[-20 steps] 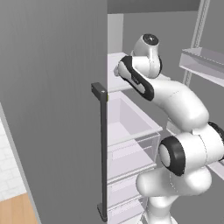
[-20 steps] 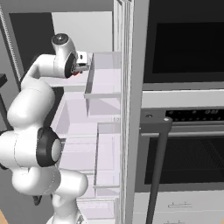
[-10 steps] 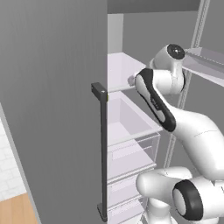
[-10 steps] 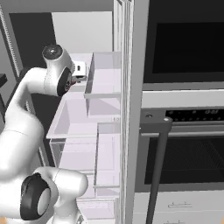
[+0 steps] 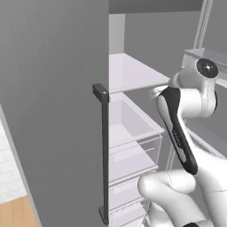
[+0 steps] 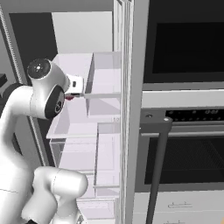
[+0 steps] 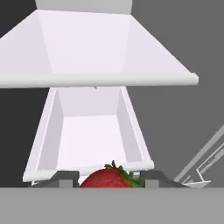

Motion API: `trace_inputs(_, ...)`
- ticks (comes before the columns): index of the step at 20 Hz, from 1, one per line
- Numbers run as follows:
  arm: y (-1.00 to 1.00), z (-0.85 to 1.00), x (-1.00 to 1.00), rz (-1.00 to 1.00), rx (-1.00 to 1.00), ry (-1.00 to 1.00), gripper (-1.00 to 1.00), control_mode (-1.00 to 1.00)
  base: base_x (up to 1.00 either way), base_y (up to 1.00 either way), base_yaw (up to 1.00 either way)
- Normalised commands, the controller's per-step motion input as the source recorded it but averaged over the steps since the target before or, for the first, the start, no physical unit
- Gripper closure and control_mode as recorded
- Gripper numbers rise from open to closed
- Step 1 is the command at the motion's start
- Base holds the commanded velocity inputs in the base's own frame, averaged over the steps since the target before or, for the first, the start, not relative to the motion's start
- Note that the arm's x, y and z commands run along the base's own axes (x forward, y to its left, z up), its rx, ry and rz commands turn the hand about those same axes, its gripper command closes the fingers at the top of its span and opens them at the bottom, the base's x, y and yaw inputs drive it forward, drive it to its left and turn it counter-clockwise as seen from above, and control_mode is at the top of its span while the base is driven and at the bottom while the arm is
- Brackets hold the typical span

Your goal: Take the strawberry from the fridge and place it on top of the pancake, located on the dining counter.

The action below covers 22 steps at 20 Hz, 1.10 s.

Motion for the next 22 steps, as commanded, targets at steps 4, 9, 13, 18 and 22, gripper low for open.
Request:
trace_inputs(4,-0.17,0.0,-1.0,-0.09,0.0,0.0,1.0,-1.0,0.0,0.0,0.0)
trace_inputs(9,-0.05,0.0,-0.63,-0.04,0.0,0.01,1.0,-1.0,0.0,0.0,0.0)
trace_inputs(13,0.0,0.0,0.0,0.0,0.0,0.0,1.0,-1.0,0.0,0.0,0.0)
trace_inputs(18,0.0,0.0,-0.19,0.0,0.0,0.0,1.0,1.0,-0.16,0.0,0.0)
trace_inputs(22,0.0,0.0,0.0,0.0,0.0,0.0,1.0,1.0,-0.99,0.0,0.0)
